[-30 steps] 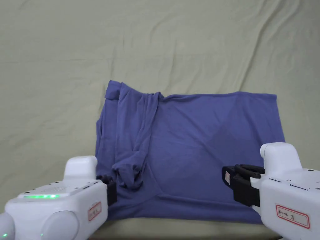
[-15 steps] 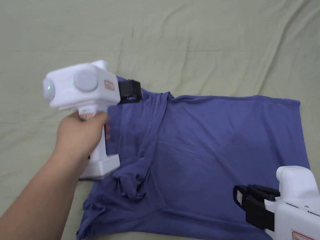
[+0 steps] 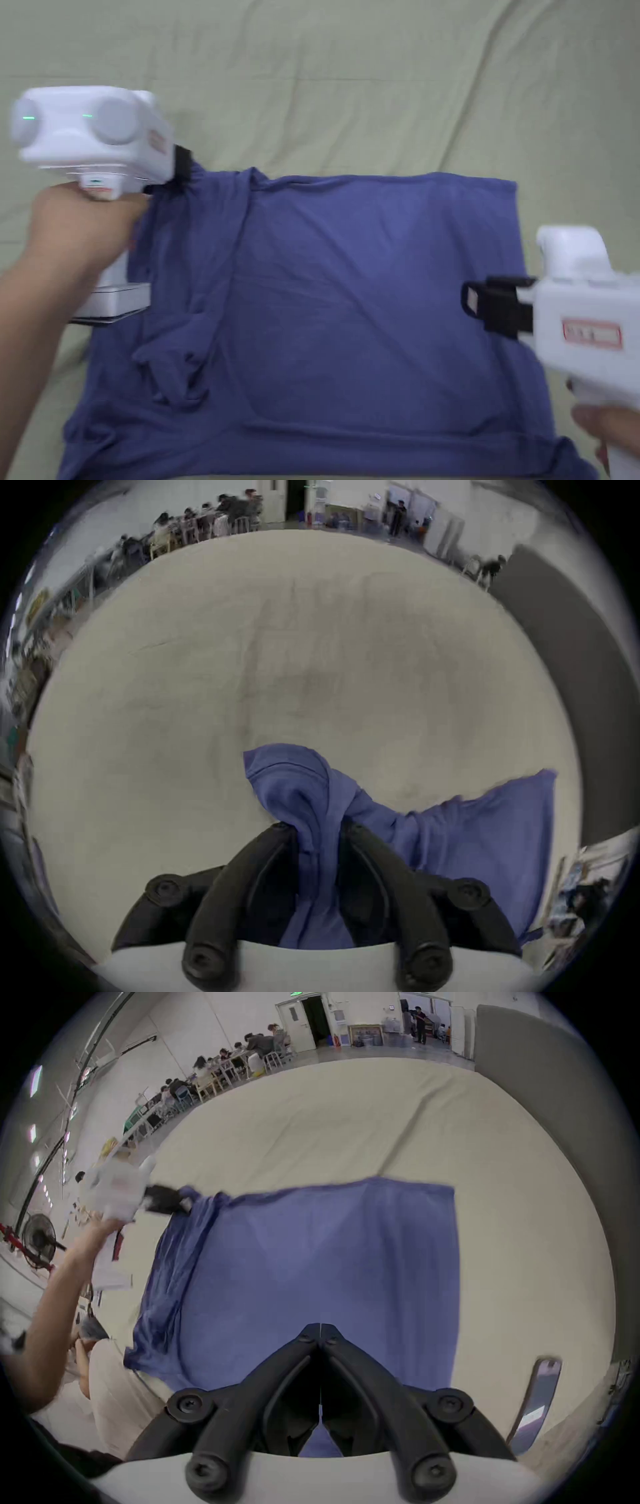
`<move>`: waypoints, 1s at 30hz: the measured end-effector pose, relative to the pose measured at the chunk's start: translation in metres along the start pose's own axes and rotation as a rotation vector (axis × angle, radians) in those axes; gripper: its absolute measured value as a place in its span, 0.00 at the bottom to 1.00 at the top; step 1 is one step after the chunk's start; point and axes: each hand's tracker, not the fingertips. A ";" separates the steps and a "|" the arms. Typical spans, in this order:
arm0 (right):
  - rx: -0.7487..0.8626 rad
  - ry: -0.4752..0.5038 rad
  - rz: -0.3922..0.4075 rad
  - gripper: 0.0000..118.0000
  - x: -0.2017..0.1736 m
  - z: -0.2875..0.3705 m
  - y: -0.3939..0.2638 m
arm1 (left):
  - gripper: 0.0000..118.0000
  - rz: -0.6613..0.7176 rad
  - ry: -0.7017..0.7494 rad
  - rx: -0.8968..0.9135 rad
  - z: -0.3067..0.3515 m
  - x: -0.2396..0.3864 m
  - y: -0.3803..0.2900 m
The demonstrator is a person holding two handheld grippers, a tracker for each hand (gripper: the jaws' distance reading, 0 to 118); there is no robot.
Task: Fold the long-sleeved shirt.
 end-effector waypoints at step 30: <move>-0.079 -0.213 -0.083 0.04 0.078 -0.070 0.124 | 0.15 -0.052 -0.215 0.181 0.085 -0.029 -0.026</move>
